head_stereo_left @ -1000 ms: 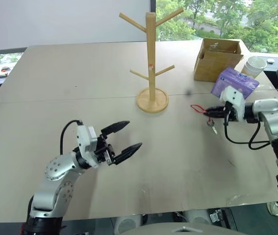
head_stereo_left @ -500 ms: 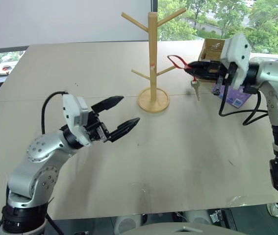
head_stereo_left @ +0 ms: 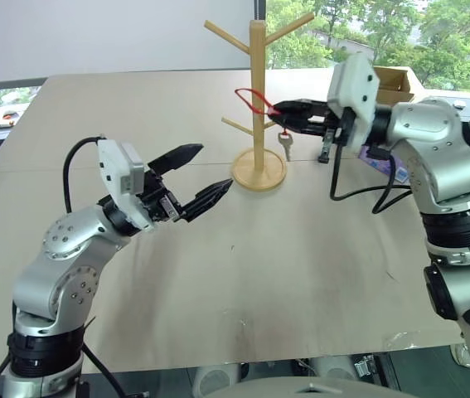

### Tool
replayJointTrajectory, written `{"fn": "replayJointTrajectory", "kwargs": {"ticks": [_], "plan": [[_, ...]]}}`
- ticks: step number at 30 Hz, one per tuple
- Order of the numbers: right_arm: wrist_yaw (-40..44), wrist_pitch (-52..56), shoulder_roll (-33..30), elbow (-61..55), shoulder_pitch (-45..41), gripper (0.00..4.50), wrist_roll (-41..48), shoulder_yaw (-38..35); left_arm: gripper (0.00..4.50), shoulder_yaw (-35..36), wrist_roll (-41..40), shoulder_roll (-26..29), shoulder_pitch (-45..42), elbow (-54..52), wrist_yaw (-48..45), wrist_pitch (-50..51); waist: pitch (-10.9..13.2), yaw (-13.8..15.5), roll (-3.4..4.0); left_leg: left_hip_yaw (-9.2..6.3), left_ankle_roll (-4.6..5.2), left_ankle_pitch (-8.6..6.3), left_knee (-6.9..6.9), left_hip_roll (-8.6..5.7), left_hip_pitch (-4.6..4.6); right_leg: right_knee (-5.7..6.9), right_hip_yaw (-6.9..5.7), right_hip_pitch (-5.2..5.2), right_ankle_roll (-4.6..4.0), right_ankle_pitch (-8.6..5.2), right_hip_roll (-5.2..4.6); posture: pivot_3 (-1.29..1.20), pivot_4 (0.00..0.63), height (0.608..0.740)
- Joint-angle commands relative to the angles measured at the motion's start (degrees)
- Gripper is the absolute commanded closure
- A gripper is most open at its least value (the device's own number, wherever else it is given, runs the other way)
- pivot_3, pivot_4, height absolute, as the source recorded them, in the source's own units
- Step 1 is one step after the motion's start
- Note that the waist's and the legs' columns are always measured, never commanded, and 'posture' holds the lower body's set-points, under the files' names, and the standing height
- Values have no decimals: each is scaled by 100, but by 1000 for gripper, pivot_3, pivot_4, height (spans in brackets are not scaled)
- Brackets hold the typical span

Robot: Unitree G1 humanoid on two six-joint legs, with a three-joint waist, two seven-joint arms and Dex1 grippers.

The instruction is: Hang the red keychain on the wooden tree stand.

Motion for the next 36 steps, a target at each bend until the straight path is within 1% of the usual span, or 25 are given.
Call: {"fn": "replayJointTrajectory", "kwargs": {"ticks": [1, 10, 17, 26, 27, 28, 35, 36], "plan": [[-74, -212, 19, 101, -157, 4461, -113, -11, 0, 67, 58, 6, -34, -66, -19, -51, 0, 2, -1, 0, 0, 0, 0, 0, 0, 0, 0, 0, 0, 0, 0, 0, 150, 740], [-130, -573, 201, 774, -176, 4461, -372, 60, 0, 37, 137, -79, -37, -48, -47, -94, 1, -3, -3, 1, 0, 0, 0, 0, 0, 0, 0, 0, 0, 0, 0, 0, 150, 740], [-141, -688, 306, 1029, -198, 4461, -457, 86, 0, 49, 170, -112, -48, -42, -89, -87, 2, -5, -3, 1, 0, 0, 0, 0, 0, 0, 0, 0, 0, 0, 0, 0, 150, 740], [-393, -928, 466, 1616, -312, 4461, -645, 39, 0, 40, 221, -141, -77, -8, -112, -116, 2, -9, -4, 1, 0, 0, 0, 0, 0, 0, 0, 0, 0, 0, 0, 0, 150, 740], [-422, -951, 491, 1667, -333, 3690, -639, 15, 0, 38, 224, -143, -82, -6, -112, -117, 2, -10, -4, 1, 0, 0, 0, 0, 0, 0, 0, 0, 0, 0, 0, 0, 150, 740], [-456, -980, 513, 1722, -359, 3412, -639, -7, 0, 37, 226, -143, -89, -2, -112, -118, 2, -10, -4, 1, 0, 0, -1, 0, 0, 0, 0, 0, 0, 0, 0, 0, 150, 740], [-559, -1043, 593, 1844, -398, 139, -516, -142, 0, 34, 230, -144, -126, 9, -93, -104, 2, -7, -4, 1, 0, 0, -1, 1, 0, 0, 0, 0, 0, 0, 0, 0, 150, 740], [-518, -982, 580, 1771, -335, 57, -441, -182, 0, 28, 243, -151, -131, 15, -74, -101, 2, -8, -4, 1, -1, 0, -1, 1, 0, -1, 0, 0, 0, 0, 0, 0, 150, 740]]}}
